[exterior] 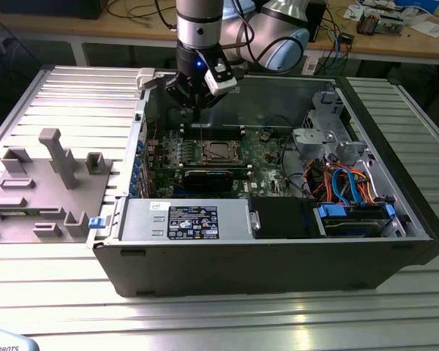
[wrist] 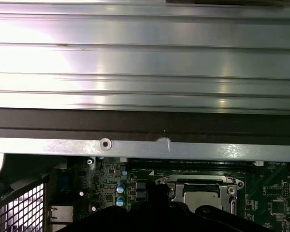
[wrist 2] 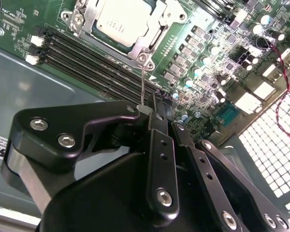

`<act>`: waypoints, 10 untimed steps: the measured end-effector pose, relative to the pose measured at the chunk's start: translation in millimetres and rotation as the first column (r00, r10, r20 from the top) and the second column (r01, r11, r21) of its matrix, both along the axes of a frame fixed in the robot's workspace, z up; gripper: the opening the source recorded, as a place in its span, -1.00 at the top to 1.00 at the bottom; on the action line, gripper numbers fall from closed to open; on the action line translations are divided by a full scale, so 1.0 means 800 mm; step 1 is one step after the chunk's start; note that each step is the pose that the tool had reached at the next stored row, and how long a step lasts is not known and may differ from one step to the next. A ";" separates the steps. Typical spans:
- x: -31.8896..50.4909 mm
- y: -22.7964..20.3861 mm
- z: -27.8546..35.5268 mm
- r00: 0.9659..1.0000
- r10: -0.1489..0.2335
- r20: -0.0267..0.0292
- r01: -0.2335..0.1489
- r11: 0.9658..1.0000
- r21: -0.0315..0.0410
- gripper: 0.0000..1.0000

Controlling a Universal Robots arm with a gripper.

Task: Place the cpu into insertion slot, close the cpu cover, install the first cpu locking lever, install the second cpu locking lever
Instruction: 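Install the first cpu locking lever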

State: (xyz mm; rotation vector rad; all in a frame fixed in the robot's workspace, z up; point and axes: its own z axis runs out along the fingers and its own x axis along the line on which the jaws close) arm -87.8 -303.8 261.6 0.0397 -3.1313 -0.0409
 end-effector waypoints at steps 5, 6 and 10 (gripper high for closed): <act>0.003 0.0000 -0.0008 1.000 0.000 -0.001 0.000 1.000 0.000 0.79; 0.004 0.0000 -0.0009 1.000 0.000 -0.001 0.000 1.000 0.000 0.79; 0.007 0.0000 -0.0011 1.000 0.000 -0.001 0.000 1.000 0.000 0.79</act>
